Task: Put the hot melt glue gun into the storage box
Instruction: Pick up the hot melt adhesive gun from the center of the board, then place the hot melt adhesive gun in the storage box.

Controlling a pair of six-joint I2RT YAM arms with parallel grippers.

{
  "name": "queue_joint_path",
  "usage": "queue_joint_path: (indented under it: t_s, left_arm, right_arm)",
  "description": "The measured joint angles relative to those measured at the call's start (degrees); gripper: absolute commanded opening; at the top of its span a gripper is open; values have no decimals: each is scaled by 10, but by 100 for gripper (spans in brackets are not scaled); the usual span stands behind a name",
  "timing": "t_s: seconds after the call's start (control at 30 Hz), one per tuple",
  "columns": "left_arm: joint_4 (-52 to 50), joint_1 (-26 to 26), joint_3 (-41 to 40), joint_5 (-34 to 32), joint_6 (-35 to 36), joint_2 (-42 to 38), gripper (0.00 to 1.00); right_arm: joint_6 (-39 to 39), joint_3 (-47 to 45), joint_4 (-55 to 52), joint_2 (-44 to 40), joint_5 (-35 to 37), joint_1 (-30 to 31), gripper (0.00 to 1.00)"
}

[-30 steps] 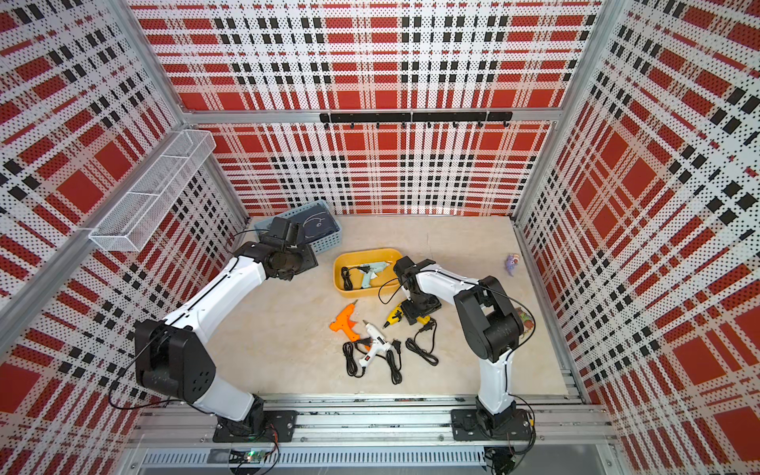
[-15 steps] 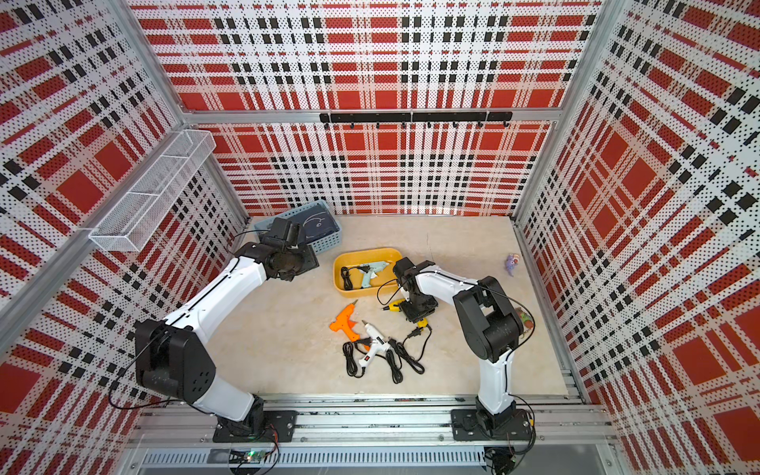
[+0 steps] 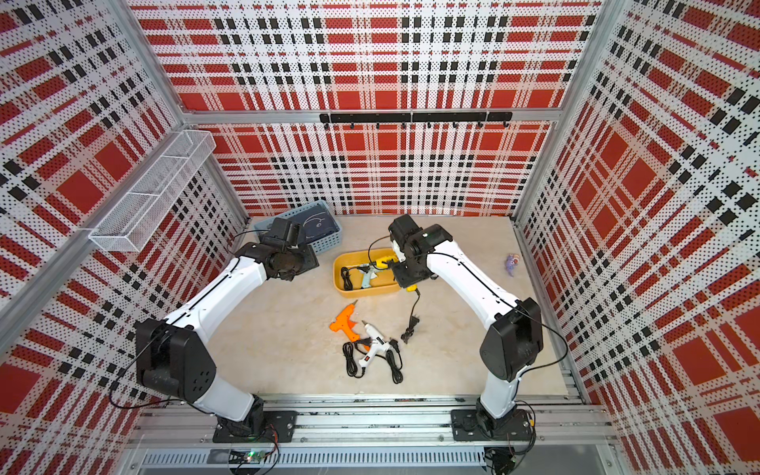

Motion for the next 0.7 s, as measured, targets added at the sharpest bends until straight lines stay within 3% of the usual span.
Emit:
queue_joint_path:
  t_s: [0.17, 0.27, 0.5, 0.7]
  left_arm:
    - [1, 0, 1, 0, 1, 0, 63]
    - [2, 0, 1, 0, 3, 0, 63]
    - [4, 1, -17, 0, 7, -18, 63]
    - [4, 21, -47, 2, 7, -51, 63]
  right_arm:
    - [91, 181, 28, 49, -50, -1, 12]
    - [168, 229, 79, 78, -90, 0, 12]
    - [330, 196, 221, 127, -130, 0, 12]
    - [414, 193, 285, 196, -118, 1, 12]
